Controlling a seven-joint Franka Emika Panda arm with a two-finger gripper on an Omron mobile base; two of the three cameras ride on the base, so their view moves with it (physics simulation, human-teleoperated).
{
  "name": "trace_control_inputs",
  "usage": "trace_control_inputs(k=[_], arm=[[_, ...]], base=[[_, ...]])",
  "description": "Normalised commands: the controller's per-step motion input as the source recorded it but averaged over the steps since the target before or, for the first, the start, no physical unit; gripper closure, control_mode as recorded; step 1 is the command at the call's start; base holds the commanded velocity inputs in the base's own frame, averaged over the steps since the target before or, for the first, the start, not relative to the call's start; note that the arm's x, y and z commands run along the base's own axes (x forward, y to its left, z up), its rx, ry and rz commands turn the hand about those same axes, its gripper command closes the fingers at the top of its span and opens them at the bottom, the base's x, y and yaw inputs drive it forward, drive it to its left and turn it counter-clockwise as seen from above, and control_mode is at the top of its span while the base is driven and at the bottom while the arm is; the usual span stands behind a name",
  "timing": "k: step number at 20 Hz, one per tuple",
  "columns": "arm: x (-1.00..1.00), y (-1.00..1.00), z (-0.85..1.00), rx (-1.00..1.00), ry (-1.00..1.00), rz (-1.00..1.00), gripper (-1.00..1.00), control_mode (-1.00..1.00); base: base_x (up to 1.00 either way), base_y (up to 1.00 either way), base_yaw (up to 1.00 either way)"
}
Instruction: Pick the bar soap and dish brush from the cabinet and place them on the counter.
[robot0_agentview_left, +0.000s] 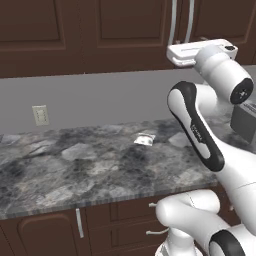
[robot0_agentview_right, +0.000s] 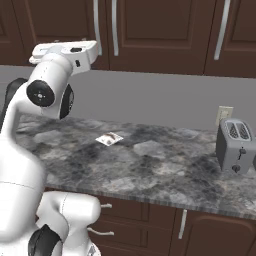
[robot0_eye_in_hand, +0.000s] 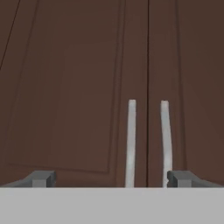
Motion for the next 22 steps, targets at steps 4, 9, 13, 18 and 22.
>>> trace_control_inputs(k=[4, 9, 13, 18, 22], arm=[[0.38, -0.01, 0.0, 0.0, 0.0, 0.0, -1.0, -1.0], [0.38, -0.02, 0.0, 0.0, -0.01, 0.0, -1.0, -1.0], [0.4, -0.04, -0.02, 0.0, -0.02, 0.0, -1.0, -1.0], [0.38, -0.05, -0.02, 0.0, -0.01, 0.0, -1.0, -1.0], [0.37, -0.01, -0.01, 0.0, -0.01, 0.0, -1.0, -1.0]], base=[[0.0, 0.0, 0.0], [0.0, 0.0, 0.0], [0.0, 0.0, 0.0], [0.0, 0.0, 0.0], [0.0, 0.0, 0.0]])
